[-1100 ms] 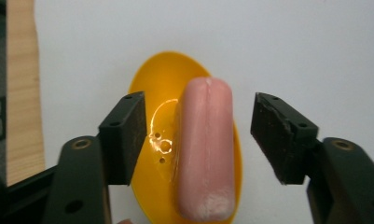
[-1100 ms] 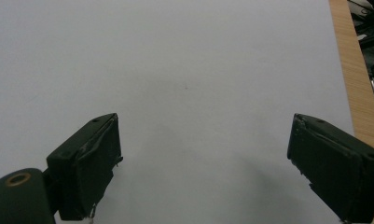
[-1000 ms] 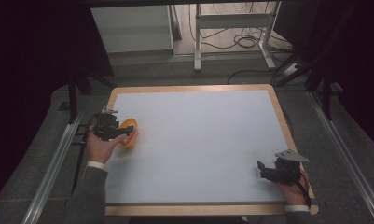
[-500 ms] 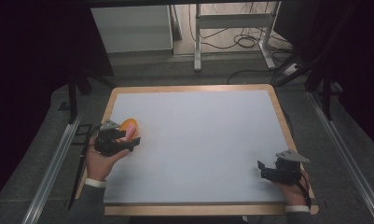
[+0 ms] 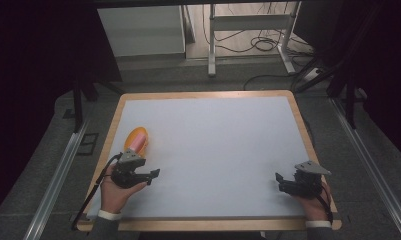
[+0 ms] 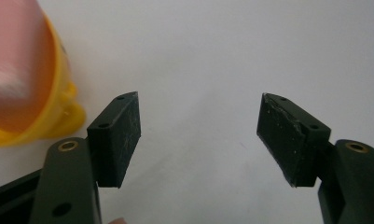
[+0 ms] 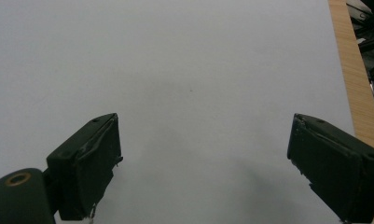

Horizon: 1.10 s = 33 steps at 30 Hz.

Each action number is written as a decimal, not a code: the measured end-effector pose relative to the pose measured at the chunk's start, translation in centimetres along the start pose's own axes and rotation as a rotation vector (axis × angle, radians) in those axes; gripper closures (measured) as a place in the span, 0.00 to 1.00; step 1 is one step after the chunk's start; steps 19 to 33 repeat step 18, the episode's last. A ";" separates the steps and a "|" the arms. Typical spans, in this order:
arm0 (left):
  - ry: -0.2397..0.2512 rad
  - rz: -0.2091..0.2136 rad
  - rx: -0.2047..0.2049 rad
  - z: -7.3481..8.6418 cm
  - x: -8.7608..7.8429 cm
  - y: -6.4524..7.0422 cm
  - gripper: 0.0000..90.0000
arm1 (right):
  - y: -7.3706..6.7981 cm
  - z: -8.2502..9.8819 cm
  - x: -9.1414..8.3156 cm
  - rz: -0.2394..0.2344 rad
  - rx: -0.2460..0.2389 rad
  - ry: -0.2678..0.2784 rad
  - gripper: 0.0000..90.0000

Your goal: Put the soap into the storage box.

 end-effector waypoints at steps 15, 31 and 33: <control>0.001 0.061 -0.030 0.9 0.6 0.7 0.32 | -0.7 -0.3 -0.7 -0.015 -0.017 0.032 0.10; 0.003 0.062 -0.024 0.9 0.5 0.7 0.31 | -0.8 -0.4 -0.6 -0.022 -0.023 0.038 0.10; 0.003 0.062 -0.024 0.9 0.5 0.7 0.31 | -0.8 -0.4 -0.6 -0.022 -0.023 0.038 0.10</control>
Point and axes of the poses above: each handheld gripper's, and its own axes: x roughly forward along the jaws, z roughly out of its underside, y roughly to its right, the point moved 4 cm from there along x, roughly forward along the jaws, and after that the axes turned 5 degrees about y, right-handed, at the moved point
